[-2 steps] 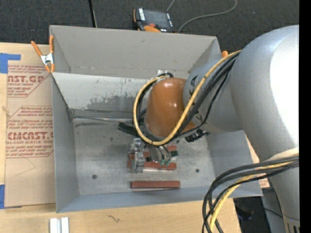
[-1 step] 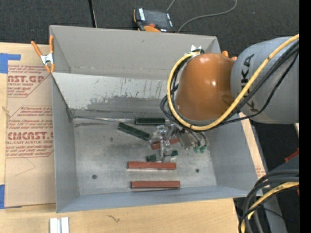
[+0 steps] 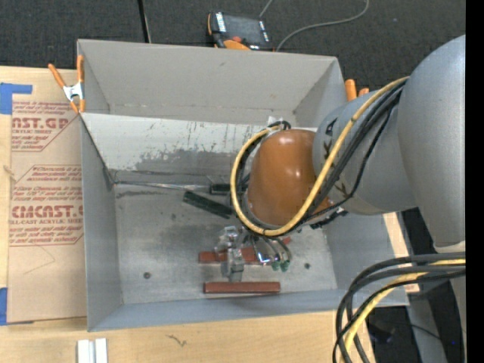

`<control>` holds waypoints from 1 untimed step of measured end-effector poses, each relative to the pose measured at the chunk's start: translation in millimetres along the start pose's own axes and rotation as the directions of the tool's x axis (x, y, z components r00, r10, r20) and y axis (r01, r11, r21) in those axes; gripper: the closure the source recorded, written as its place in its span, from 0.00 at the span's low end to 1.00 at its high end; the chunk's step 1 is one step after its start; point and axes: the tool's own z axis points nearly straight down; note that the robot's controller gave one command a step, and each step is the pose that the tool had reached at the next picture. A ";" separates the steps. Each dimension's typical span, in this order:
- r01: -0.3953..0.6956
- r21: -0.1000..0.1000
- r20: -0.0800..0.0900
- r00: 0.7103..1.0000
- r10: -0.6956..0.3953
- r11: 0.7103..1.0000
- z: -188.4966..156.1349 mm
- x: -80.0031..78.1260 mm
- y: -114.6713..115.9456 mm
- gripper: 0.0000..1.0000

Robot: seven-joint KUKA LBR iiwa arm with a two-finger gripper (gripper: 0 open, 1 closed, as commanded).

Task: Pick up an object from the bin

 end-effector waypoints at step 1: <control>0.018 0.002 0.018 1.000 -0.018 1.000 -114.4 -3.4 -12.8 1.00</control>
Offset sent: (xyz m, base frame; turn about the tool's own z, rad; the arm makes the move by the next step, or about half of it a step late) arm 0.0042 -0.0126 0.1108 -0.0180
